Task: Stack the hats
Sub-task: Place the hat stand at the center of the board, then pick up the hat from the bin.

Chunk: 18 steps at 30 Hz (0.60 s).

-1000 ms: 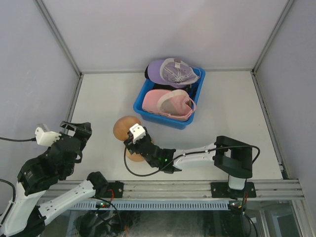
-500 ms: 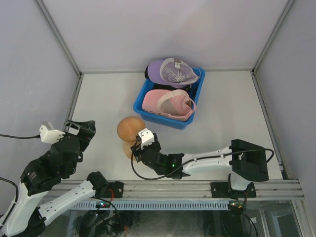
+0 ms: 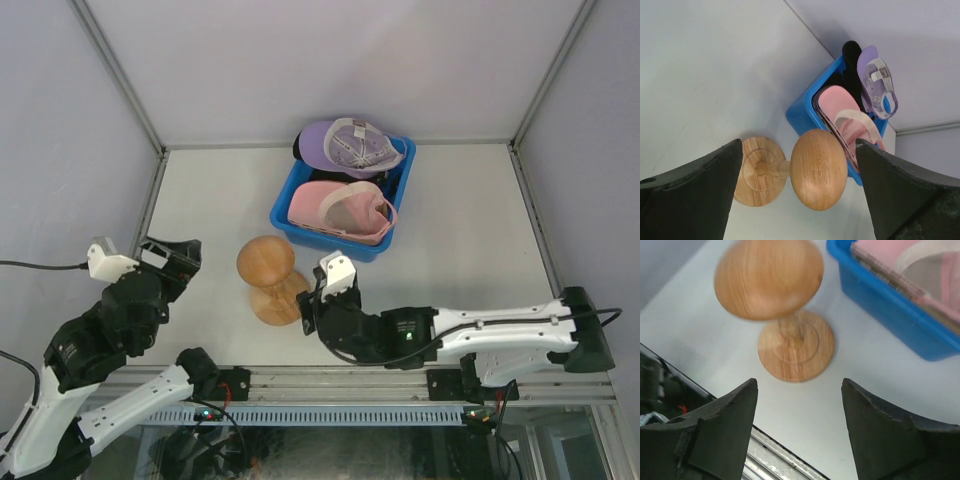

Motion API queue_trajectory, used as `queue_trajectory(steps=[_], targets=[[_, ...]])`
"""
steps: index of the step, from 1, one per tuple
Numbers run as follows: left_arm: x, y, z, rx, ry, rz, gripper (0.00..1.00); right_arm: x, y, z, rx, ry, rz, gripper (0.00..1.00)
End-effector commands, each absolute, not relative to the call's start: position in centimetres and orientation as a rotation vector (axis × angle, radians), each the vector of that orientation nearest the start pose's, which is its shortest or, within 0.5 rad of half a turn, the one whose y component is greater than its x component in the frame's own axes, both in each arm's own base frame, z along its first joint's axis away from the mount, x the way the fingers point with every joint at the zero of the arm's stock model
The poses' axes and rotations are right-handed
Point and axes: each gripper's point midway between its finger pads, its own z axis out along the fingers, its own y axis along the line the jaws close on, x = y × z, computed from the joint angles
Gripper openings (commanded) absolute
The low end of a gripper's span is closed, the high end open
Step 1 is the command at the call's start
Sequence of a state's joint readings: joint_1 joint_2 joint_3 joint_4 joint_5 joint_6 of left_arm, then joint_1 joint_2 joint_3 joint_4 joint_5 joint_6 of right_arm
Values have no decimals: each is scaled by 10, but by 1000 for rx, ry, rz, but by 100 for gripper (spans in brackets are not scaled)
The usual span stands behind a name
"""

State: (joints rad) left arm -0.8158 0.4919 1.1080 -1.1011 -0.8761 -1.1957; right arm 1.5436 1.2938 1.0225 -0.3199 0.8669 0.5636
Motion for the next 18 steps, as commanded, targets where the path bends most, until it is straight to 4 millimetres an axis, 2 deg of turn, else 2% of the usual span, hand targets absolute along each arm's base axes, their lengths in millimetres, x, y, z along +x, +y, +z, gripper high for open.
queue_trajectory(steps=[1,4,6,9,12,16,18], targets=[[172,-33,336,-799,1704,-544,97,148,321,295,-361,1850,423,67],[170,-40,335,-773,1728,-574,98,182,315,328,-354,1851,379,65],[171,-46,332,-760,1751,-584,98,216,308,350,-322,1860,369,64],[174,-55,332,-729,1769,-594,98,271,308,368,-328,1919,360,62],[181,-63,336,-698,1772,-584,99,333,326,352,-415,1981,281,62],[192,-70,343,-661,1789,-533,100,404,346,334,-489,2025,220,62],[199,-75,344,-648,1809,-520,100,435,351,337,-476,1999,226,63]])
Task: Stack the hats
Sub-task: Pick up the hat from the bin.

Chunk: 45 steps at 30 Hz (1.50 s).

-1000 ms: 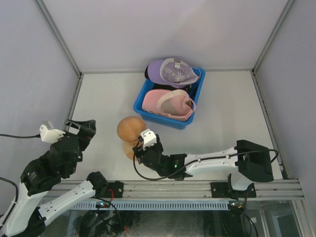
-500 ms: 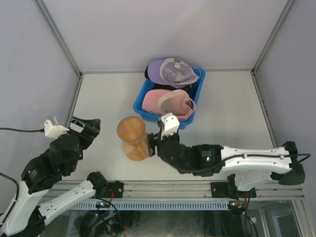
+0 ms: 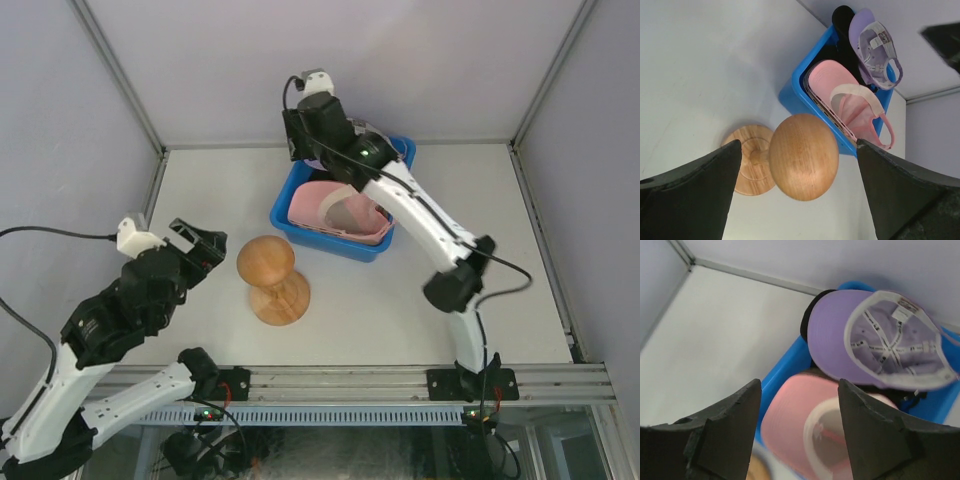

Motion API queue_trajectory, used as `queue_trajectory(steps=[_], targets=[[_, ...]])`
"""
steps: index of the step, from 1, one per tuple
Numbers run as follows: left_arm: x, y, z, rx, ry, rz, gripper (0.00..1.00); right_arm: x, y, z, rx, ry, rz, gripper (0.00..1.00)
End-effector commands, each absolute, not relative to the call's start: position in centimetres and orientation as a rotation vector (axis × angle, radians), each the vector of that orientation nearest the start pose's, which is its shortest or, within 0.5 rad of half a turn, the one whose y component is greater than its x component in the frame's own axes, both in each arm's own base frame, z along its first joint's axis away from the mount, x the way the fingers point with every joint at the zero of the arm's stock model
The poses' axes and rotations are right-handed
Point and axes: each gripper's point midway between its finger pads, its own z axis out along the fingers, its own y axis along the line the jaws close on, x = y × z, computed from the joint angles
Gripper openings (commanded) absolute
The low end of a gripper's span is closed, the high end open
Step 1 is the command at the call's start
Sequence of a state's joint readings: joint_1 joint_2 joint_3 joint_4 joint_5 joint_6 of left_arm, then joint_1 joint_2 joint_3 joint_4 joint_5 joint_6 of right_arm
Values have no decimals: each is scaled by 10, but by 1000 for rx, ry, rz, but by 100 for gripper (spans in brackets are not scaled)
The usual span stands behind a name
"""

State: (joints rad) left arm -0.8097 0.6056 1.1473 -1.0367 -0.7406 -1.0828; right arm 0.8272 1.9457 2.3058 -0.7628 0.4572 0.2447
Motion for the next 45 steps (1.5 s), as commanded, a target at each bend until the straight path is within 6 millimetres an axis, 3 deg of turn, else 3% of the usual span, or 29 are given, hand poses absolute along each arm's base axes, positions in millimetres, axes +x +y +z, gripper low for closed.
queue_trajectory(steps=[1,6,13,19,26,32,41,43,45], targets=[[203,-80,344,-642,1823,-532,100,447,353,328,-479,2007,228,63],[220,-91,335,-652,1862,-582,100,491,348,291,-443,2015,229,65],[238,-91,321,-681,1897,-577,100,516,347,255,-466,2031,172,65],[244,-87,317,-712,1896,-576,100,518,356,230,-506,2058,172,66],[245,-85,314,-718,1905,-580,100,508,374,234,-577,1993,124,66],[246,-83,307,-724,1912,-585,100,514,358,211,-582,2032,1,66],[255,-83,293,-730,1939,-591,100,529,334,195,-580,2044,-132,66],[256,-83,291,-733,1940,-590,100,531,331,194,-578,2045,-137,62],[258,-83,289,-735,1943,-591,100,532,330,195,-577,2044,-137,51]])
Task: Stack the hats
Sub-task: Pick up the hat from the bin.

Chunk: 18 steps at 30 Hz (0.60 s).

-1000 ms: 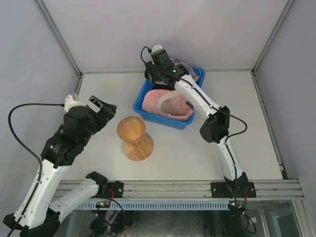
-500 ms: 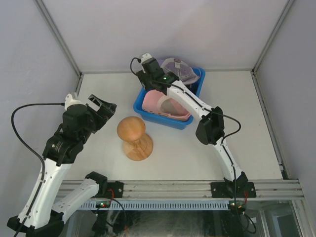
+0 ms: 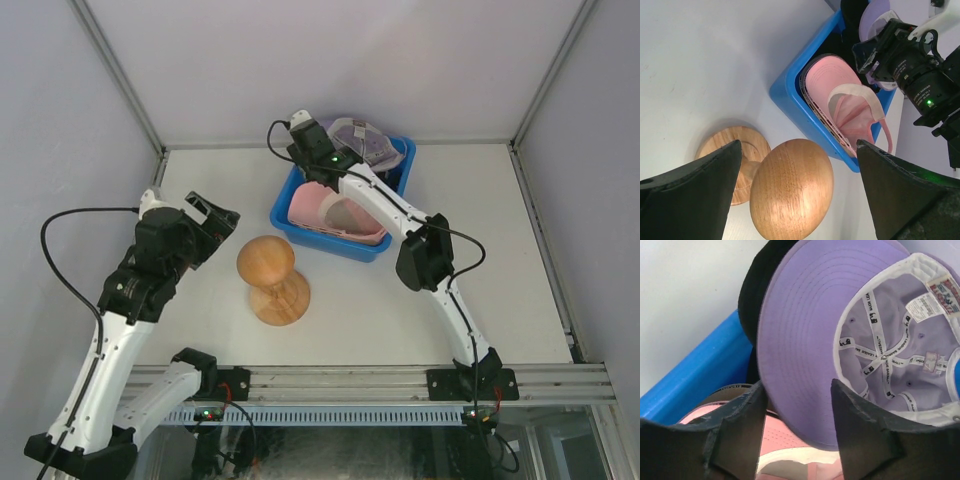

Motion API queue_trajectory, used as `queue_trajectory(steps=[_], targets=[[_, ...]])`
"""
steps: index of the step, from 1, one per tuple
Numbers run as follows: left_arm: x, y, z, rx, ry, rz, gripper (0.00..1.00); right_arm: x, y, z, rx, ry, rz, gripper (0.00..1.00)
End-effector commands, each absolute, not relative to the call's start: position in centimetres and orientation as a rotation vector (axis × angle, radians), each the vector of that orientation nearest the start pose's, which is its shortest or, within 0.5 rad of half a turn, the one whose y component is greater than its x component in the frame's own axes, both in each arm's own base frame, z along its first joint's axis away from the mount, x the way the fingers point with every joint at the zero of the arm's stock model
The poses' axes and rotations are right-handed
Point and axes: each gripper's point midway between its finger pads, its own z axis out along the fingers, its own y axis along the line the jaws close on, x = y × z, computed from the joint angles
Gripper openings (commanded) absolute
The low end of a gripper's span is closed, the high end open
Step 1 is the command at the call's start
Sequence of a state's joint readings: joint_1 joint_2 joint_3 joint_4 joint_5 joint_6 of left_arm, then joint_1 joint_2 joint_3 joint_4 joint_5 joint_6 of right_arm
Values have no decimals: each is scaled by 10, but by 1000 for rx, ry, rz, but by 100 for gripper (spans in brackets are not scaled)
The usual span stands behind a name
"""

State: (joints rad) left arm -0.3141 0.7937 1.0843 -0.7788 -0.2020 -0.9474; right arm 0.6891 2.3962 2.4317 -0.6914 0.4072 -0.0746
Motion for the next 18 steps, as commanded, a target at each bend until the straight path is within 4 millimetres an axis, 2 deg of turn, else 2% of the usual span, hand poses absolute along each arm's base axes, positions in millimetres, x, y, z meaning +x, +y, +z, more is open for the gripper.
queue_trajectory(steps=[1,3,5,8,14,18], targets=[[259,-82,288,-738,1943,-589,100,533,329,195,-574,2042,-138,36],[259,-82,288,-740,1942,-590,100,534,328,198,-564,2036,-146,15],[259,-81,288,-743,1941,-590,100,533,327,204,-557,2025,-152,6],[257,-80,291,-744,1928,-595,100,531,326,222,-546,1990,-162,1],[250,-78,303,-746,1891,-619,99,518,324,280,-510,1877,-196,0],[242,-76,311,-742,1866,-635,99,502,318,323,-474,1795,-237,0]])
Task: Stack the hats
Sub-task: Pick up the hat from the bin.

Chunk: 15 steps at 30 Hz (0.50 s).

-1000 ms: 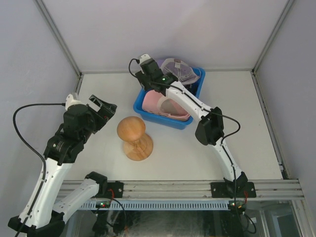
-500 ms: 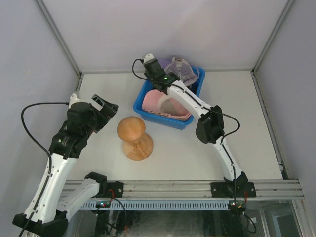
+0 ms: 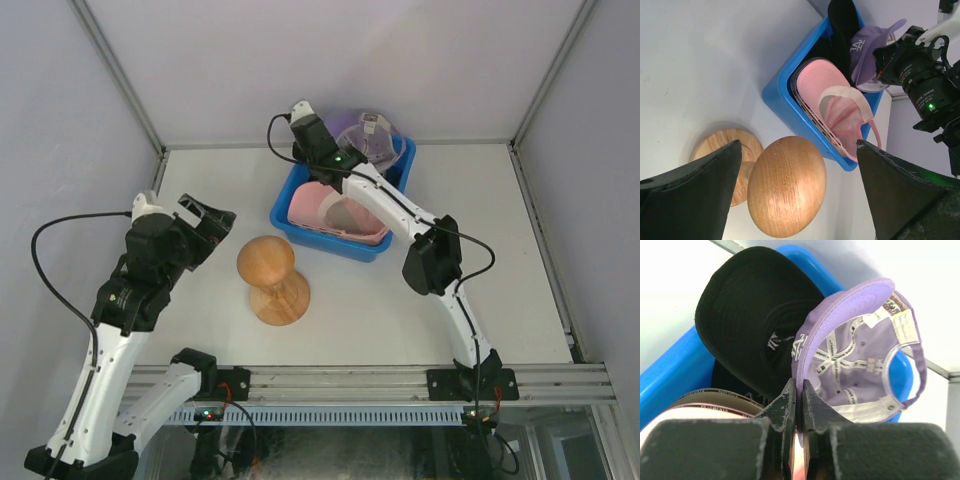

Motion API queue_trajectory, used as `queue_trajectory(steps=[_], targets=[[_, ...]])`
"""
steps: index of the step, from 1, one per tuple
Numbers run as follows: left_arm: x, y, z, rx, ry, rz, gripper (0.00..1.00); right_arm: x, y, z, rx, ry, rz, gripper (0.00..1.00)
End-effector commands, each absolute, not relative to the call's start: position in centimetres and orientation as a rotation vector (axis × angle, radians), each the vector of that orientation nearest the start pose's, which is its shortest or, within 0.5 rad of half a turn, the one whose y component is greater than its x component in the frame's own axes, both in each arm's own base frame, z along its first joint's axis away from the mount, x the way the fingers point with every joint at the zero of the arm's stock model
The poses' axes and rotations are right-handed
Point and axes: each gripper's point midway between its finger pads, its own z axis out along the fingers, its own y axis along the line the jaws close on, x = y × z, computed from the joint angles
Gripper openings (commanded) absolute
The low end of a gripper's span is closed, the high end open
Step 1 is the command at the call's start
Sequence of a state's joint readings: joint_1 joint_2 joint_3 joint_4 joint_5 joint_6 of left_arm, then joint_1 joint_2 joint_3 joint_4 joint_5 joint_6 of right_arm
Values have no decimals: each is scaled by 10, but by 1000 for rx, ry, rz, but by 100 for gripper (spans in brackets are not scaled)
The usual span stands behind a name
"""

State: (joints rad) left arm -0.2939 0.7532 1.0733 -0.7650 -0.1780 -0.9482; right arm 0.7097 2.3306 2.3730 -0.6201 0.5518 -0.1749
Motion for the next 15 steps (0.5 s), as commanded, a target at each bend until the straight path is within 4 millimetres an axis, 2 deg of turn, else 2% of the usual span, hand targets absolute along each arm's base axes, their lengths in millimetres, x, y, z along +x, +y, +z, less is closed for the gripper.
queue_trajectory(steps=[1,4,6,9,13,15], targets=[[239,-75,314,-740,1859,-640,99,498,315,334,-459,1776,-250,0],[232,-73,320,-731,1842,-649,99,478,314,373,-425,1705,-242,0],[227,-72,324,-726,1831,-654,100,461,315,405,-402,1646,-221,0],[218,-70,330,-716,1810,-673,100,433,322,440,-368,1585,-152,0],[206,-65,340,-722,1778,-681,99,384,342,475,-325,1528,1,0],[200,-60,345,-734,1757,-678,99,358,354,480,-310,1504,68,0]])
